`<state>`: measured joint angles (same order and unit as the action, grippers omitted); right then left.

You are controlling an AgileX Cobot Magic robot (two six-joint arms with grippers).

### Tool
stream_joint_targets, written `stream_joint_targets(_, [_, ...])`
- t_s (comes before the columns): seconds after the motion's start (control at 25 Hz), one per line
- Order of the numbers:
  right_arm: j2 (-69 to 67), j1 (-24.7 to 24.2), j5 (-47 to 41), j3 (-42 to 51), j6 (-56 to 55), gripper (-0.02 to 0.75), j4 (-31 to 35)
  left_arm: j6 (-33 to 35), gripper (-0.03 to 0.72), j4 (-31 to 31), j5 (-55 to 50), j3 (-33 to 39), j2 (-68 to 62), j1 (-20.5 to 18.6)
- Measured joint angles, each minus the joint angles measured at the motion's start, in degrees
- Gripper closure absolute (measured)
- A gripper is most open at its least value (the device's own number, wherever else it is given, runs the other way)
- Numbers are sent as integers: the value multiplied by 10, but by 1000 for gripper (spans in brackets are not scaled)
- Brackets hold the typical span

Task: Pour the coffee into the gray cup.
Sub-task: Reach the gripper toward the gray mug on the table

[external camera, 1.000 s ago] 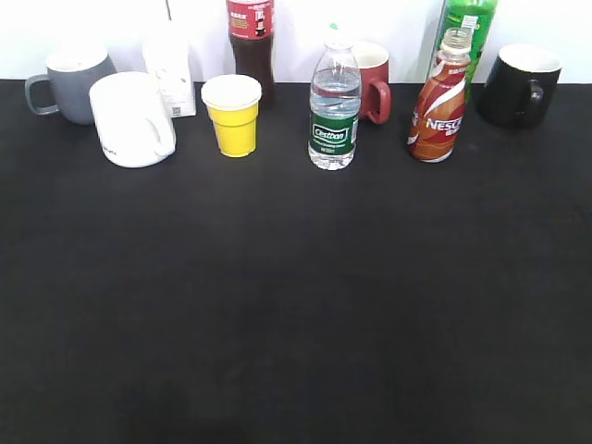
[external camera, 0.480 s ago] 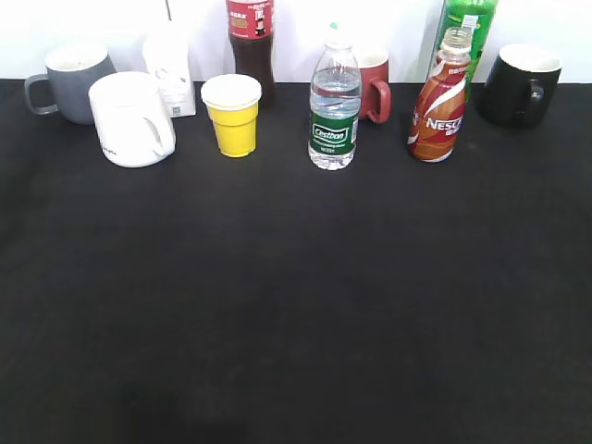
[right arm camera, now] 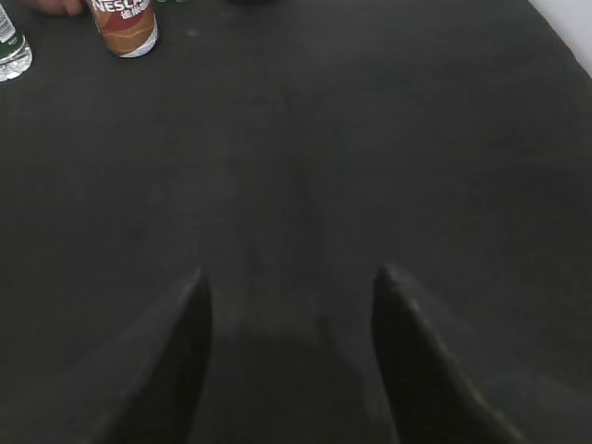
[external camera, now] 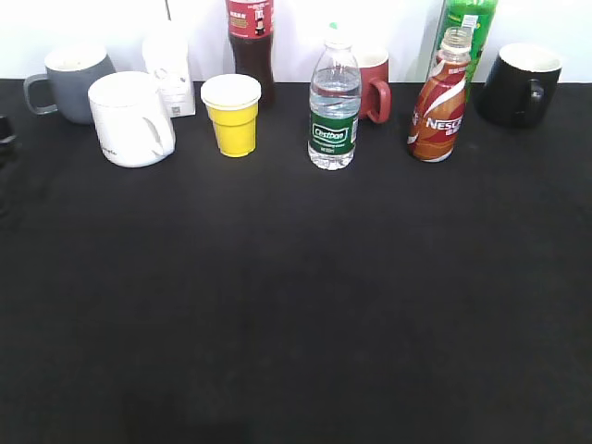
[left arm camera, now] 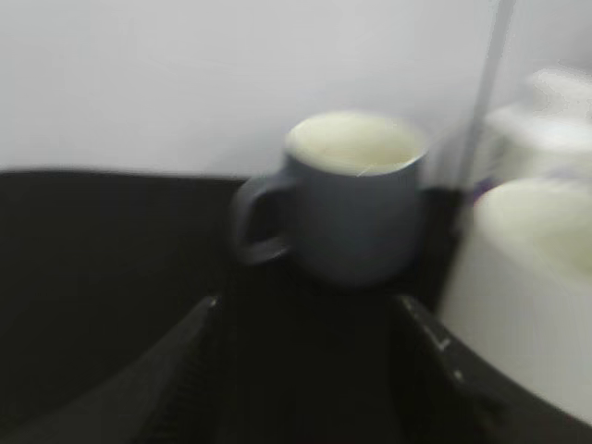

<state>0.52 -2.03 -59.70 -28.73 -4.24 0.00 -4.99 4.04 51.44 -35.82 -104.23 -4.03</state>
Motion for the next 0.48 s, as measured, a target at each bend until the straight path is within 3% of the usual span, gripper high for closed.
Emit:
stream_joint_targets(0.28, [0,0,0,0,0,294,0,0,271,2,-33,-203,-146,0])
stream_joint_targets(0.48, [0,0,0,0,0,294,0,0,271,0,-73,-305,-219,0])
